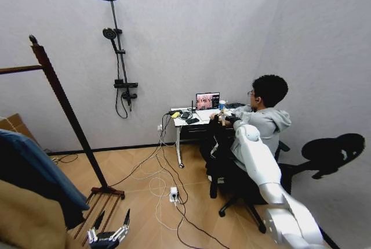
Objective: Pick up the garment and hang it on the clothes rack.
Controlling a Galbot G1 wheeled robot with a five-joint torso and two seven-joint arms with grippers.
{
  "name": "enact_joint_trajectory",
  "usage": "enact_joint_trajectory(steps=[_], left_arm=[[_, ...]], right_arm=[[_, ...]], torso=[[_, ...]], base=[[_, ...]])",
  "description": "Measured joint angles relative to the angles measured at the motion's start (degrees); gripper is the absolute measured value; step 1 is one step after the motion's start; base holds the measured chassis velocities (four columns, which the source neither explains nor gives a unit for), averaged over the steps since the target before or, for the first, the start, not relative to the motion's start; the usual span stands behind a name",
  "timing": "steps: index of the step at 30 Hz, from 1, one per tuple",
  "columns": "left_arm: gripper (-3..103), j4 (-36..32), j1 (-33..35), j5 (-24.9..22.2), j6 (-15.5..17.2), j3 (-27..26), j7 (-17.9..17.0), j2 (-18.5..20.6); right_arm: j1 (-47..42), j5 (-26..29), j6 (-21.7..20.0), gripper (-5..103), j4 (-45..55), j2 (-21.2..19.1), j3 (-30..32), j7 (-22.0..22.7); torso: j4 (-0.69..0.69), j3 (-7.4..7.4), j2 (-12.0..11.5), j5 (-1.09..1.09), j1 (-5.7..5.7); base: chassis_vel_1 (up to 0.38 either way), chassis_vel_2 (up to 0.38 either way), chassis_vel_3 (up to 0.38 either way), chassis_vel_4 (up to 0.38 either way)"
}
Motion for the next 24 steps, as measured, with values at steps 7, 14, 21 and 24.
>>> enact_joint_trajectory(steps=[7, 14, 21, 24], left_arm=[[100, 0.0, 0.0, 0.0, 0.0, 0.0, 0.0, 0.0], [100, 0.0, 0.0, 0.0, 0.0, 0.0, 0.0, 0.0], [100, 0.0, 0.0, 0.0, 0.0, 0.0, 0.0, 0.0], [100, 0.0, 0.0, 0.0, 0.0, 0.0, 0.0, 0.0]], right_arm=[[-0.3, 0.0, 0.8, 29, 0.0, 0.0, 0.1, -1.5], [-2.1, 0.0, 0.8, 10, 2.8, 0.3, -0.1, -0.6], [-7.3, 0.6, -0.6, 10, 12.6, -0.1, -0.1, 2.1], [-12.4, 2.2, -2.1, 10, 20.9, -1.2, 0.2, 4.1]], torso=[[0.01, 0.0, 0.0, 0.0, 0.0], [-0.01, 0.0, 0.0, 0.0, 0.0], [0.02, 0.0, 0.0, 0.0, 0.01], [0.02, 0.0, 0.0, -0.01, 0.0]], base=[[0.0, 0.0, 0.0, 0.0], [0.0, 0.0, 0.0, 0.0], [0.0, 0.0, 0.0, 0.0], [0.0, 0.0, 0.0, 0.0]])
